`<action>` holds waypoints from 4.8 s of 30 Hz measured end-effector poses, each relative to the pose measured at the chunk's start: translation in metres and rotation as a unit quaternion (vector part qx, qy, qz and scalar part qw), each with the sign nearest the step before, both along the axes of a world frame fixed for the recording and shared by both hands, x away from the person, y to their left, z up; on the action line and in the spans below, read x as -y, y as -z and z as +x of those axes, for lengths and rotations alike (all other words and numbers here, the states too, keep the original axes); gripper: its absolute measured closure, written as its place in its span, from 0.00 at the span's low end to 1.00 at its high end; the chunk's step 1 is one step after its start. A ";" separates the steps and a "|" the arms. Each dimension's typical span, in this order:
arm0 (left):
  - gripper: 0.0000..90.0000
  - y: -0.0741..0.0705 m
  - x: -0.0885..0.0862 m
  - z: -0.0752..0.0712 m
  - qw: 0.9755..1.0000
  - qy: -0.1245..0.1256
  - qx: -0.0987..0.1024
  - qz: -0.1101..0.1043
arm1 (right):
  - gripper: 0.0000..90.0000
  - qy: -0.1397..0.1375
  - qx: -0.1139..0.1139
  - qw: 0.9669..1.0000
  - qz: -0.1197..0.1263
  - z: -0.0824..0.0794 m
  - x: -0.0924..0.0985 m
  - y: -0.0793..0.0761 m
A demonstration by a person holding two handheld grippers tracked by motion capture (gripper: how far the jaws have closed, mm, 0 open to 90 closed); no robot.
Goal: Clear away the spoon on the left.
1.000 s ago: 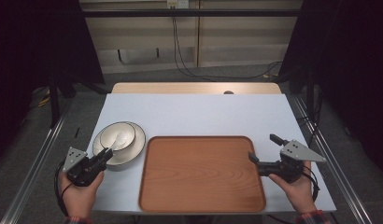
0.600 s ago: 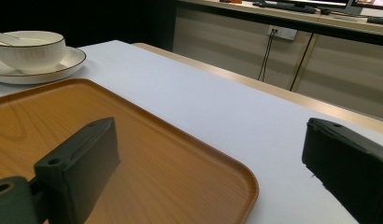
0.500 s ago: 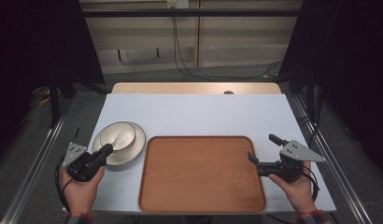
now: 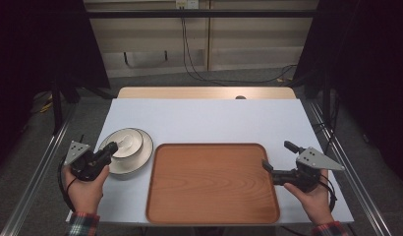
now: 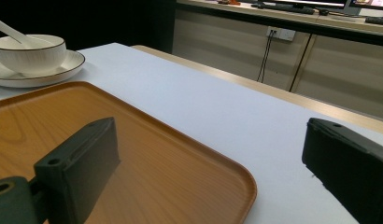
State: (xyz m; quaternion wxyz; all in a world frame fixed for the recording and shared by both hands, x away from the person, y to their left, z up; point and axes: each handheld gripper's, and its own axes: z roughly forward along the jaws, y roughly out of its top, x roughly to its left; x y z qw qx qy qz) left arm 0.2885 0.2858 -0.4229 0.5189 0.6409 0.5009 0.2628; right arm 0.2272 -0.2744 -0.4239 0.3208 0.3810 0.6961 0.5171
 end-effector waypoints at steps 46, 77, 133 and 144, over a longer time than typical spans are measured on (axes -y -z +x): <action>0.94 0.006 0.022 0.060 0.998 -0.032 0.040 -0.033 | 0.04 0.003 -0.001 1.000 0.005 0.002 0.005 0.001; 0.95 -0.033 0.017 0.040 0.998 0.008 0.031 -0.054 | 0.03 0.001 0.002 1.000 0.003 0.001 0.003 0.001; 0.95 -0.051 0.082 0.012 0.988 0.143 0.019 -0.055 | 0.02 -0.001 -0.005 1.000 0.004 -0.001 0.002 0.003; 0.95 -0.046 0.092 0.008 0.986 0.159 0.009 -0.056 | 0.02 0.000 -0.005 1.000 0.002 -0.001 0.002 0.003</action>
